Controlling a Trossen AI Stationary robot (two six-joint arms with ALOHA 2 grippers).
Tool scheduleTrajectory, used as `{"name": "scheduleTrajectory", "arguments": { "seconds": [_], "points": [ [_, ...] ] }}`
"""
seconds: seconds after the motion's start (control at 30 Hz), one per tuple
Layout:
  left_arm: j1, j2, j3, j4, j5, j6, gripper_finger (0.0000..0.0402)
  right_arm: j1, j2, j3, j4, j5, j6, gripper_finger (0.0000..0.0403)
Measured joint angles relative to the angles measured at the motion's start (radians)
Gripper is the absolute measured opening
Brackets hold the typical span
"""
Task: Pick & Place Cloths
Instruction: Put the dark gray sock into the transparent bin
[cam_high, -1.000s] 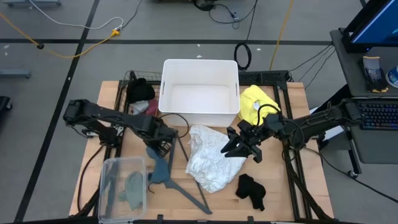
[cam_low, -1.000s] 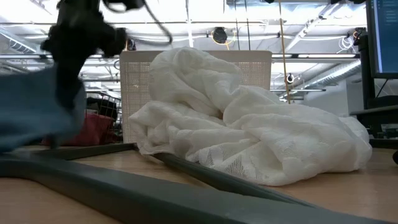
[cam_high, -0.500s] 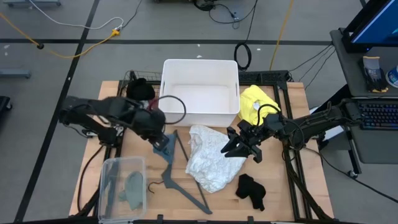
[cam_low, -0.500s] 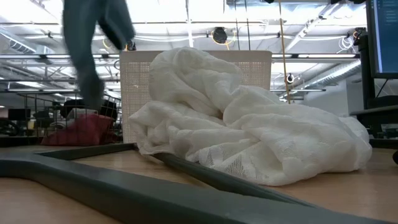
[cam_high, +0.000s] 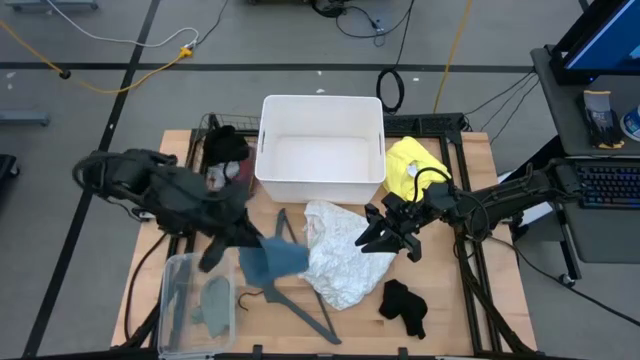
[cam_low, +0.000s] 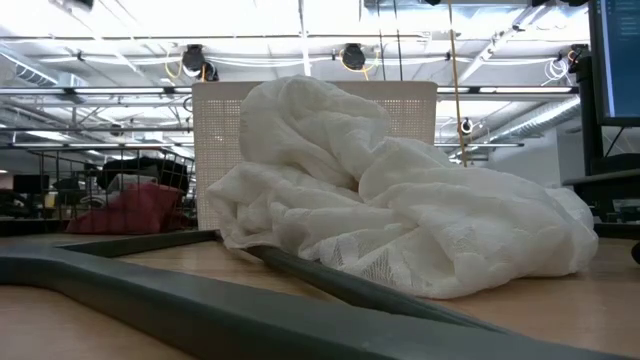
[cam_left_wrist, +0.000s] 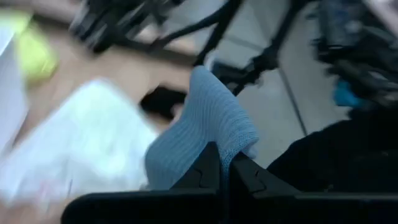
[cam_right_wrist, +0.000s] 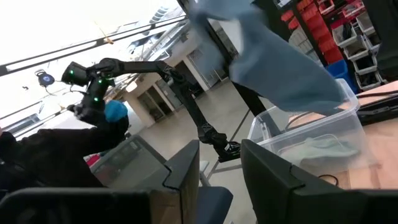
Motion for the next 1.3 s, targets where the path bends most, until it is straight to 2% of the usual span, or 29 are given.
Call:
{"name": "scheduleTrajectory", "arguments": {
  "seconds": [0.3, 0.47, 0.63, 0.8, 1.07, 1.3],
  "points": [
    [-0.142, -0.012, 0.013, 0.285, 0.029, 0.241, 0.0000, 0.000, 0.000, 0.000, 0.000, -0.002, 0.002, 0.0110],
    [-0.215, -0.013, 0.013, 0.407, 0.085, 0.281, 0.0000, 0.000, 0.000, 0.000, 0.000, -0.003, 0.002, 0.0110],
    [-0.268, -0.012, 0.014, 0.414, 0.027, 0.239, 0.0000, 0.000, 0.000, 0.000, 0.000, -0.003, 0.003, 0.0110],
    [-0.299, -0.012, 0.014, 0.341, -0.044, 0.020, 0.0000, 0.000, 0.000, 0.000, 0.000, -0.003, 0.003, 0.0110],
    [-0.377, -0.012, 0.014, -0.028, -0.171, -0.564, 0.0000, 0.000, 0.000, 0.000, 0.000, -0.003, 0.003, 0.0110],
    [-0.441, -0.012, 0.014, -0.281, -0.192, -0.913, 0.0000, 0.000, 0.000, 0.000, 0.000, -0.003, 0.003, 0.0110]
  ]
}}
